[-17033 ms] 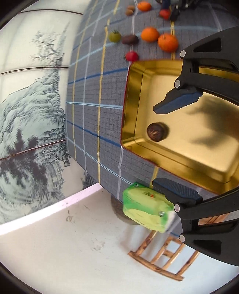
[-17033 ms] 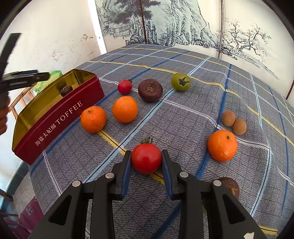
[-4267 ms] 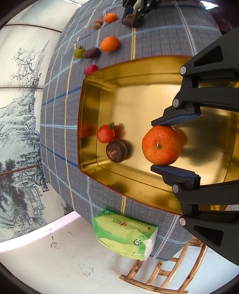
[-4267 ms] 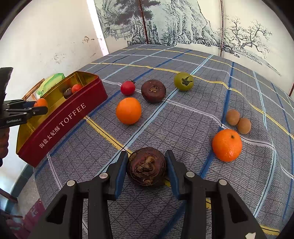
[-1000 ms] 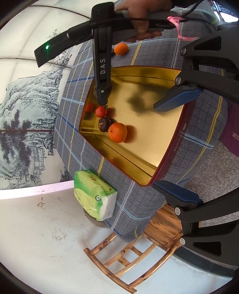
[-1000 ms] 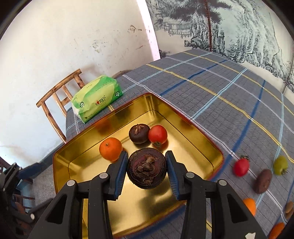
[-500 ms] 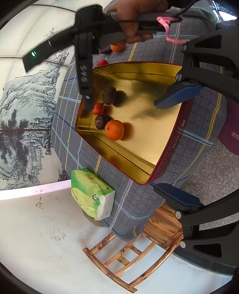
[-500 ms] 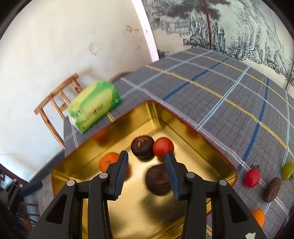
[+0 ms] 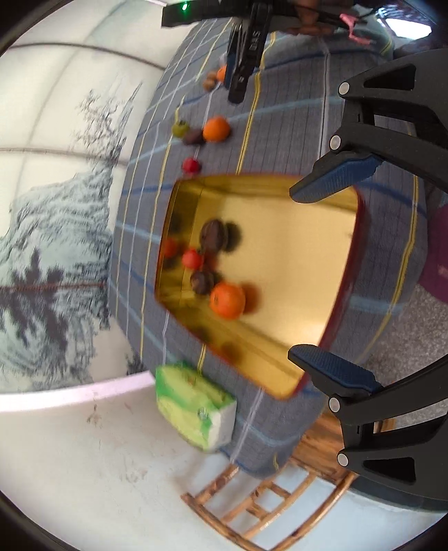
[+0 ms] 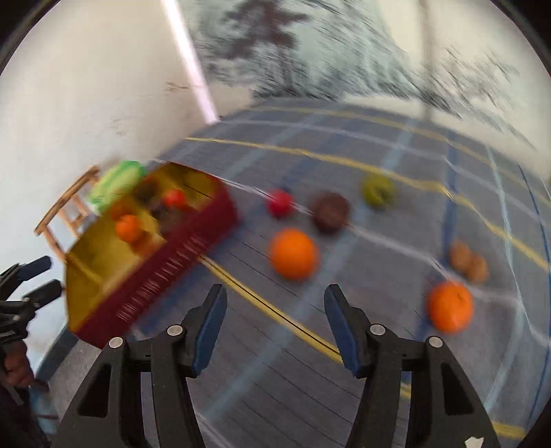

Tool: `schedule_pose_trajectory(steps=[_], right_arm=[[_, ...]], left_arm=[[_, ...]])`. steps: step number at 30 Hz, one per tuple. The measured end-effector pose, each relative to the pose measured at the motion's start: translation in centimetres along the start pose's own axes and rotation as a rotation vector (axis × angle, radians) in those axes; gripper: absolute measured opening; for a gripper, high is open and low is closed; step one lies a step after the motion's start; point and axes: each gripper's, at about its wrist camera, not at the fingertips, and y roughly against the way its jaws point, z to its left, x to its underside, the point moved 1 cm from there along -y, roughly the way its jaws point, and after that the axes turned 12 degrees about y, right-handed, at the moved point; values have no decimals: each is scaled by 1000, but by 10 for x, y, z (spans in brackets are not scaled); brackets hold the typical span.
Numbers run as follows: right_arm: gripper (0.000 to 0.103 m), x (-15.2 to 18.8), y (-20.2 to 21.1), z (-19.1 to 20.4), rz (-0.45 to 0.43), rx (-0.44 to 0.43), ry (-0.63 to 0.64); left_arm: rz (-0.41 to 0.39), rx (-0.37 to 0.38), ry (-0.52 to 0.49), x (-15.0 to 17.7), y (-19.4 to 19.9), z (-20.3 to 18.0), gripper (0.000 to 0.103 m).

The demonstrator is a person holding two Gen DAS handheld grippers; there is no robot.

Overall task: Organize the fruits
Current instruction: 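Grasp an orange with the right gripper while the left gripper grasps a mangosteen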

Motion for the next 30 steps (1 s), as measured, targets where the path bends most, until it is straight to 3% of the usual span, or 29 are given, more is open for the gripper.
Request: schedule_pose_trajectory(steps=[11,12,14,18,21,23,25,30], right_arm=[[57,-25,-40,-13,18,-1,-1],[55,-26,-46,-14,23,-5,-3],[33,-28,-55,-14,30,-26,-3],[32,-29,-62,-8,49,-58,38],[32,-17,-34,-10,12,-49,46],[32,-4,-4,-22,-26,-16,29],[32,15,27,-41,-52,73,14],[33,69,71,-108,-18,302,-83]], left_arm=[[16,-10,-38,1,4,-17,84],[19,-12,-40,0,3,-17,84],[26,-16,-55,-1,0,-22,84],[28,-5,-90,-5,-2,-34,84],[33,37,-137,-9,-2,-49,84],[35,62,-174,-13,-3,-62,84],[32,97,-222,-20,-4,-81,84],[43,222,-292,-44,-14,-125,84]])
